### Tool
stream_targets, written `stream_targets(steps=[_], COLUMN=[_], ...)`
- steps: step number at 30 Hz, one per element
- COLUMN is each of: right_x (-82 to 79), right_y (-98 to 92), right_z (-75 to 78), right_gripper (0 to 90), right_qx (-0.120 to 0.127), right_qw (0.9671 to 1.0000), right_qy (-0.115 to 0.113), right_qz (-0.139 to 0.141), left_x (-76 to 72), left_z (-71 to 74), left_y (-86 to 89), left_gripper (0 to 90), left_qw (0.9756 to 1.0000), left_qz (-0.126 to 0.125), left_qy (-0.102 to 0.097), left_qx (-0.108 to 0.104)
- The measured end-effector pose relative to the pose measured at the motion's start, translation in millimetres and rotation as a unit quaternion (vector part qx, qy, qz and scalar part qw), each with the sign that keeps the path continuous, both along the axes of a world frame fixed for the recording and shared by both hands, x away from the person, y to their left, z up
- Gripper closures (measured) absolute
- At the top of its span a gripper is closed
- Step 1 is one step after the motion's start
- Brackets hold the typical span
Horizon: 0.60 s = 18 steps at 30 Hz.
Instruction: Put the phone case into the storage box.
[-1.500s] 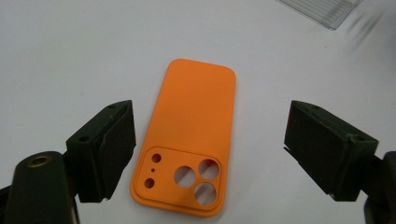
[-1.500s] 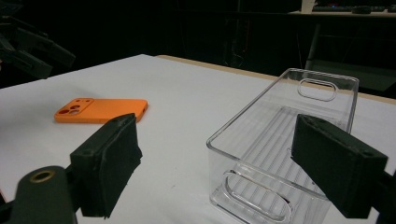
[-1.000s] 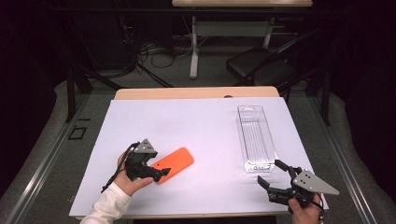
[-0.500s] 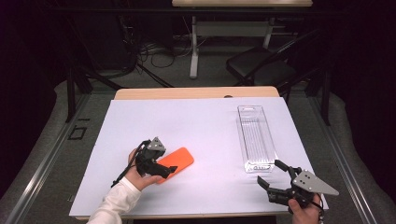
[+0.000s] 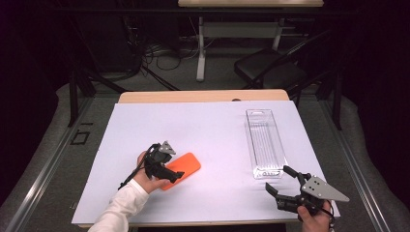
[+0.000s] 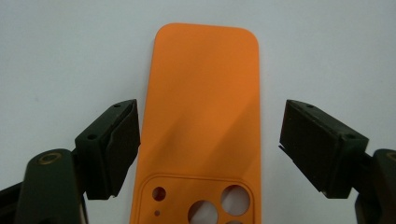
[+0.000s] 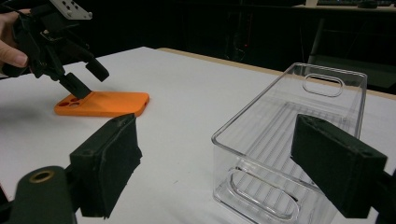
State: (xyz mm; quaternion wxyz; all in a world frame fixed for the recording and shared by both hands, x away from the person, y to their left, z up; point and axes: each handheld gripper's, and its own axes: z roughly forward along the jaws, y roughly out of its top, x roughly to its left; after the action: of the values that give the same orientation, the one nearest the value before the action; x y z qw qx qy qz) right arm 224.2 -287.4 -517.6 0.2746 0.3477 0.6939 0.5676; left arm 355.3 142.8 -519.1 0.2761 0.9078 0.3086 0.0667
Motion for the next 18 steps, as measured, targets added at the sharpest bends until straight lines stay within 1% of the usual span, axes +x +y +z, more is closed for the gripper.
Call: stream_targets(steps=[1, 2, 3, 4, 6, 7, 8, 9, 12, 13, 18], right_x=[0.0, 0.1, 0.1, 0.1, 0.1, 0.2, 0.2, 0.1, 0.1, 0.2, -0.4], right_y=[0.0, 0.0, 0.1, 0.1, -0.4, -0.1, -0.1, 0.0, 0.6, 0.6, 0.3], right_z=[0.0, -0.1, -0.3, -0.3, -0.3, -0.4, -0.4, -0.4, -0.6, -0.6, -0.3], right_gripper=[14.5, 14.5, 14.5, 14.5, 14.5, 14.5, 14.5, 14.5, 14.5, 14.5, 14.5], right_qx=[0.000, -0.001, 0.000, 0.000, -0.001, 0.001, 0.001, 0.001, 0.000, 0.000, -0.001], right_qw=[1.0000, 1.0000, 1.0000, 1.0000, 1.0000, 1.0000, 1.0000, 1.0000, 1.0000, 1.0000, 1.0000], right_qy=[0.000, 0.001, 0.003, 0.003, 0.005, 0.004, 0.004, 0.004, 0.003, 0.002, 0.001], right_qz=[0.000, 0.001, 0.001, 0.001, 0.000, 0.001, 0.001, 0.001, 0.002, 0.002, 0.003], left_x=[0.0, 1.5, 3.7, 3.7, 7.2, 9.2, 9.2, 10.3, 12.4, 13.8, 15.6], left_z=[0.0, -1.3, -2.9, -2.9, -5.2, -6.2, -6.2, -6.5, -7.1, -6.8, -7.1], left_y=[0.0, -0.9, -2.1, -2.1, -4.0, -6.2, -6.2, -7.8, -11.3, -12.9, -17.6], left_gripper=[20.3, 20.3, 20.3, 20.3, 20.2, 19.9, 19.9, 19.9, 18.9, 18.6, 17.4], left_qw=[1.0000, 1.0000, 0.9999, 0.9999, 0.9995, 0.9991, 0.9991, 0.9987, 0.9979, 0.9976, 0.9967], left_qz=[0.000, -0.001, -0.003, -0.003, -0.004, -0.006, -0.006, -0.010, -0.011, -0.012, -0.018], left_qy=[0.000, 0.003, 0.007, 0.007, 0.018, 0.023, 0.023, 0.026, 0.036, 0.035, 0.039], left_qx=[0.000, 0.004, 0.012, 0.012, 0.024, 0.035, 0.035, 0.042, 0.052, 0.059, 0.069])
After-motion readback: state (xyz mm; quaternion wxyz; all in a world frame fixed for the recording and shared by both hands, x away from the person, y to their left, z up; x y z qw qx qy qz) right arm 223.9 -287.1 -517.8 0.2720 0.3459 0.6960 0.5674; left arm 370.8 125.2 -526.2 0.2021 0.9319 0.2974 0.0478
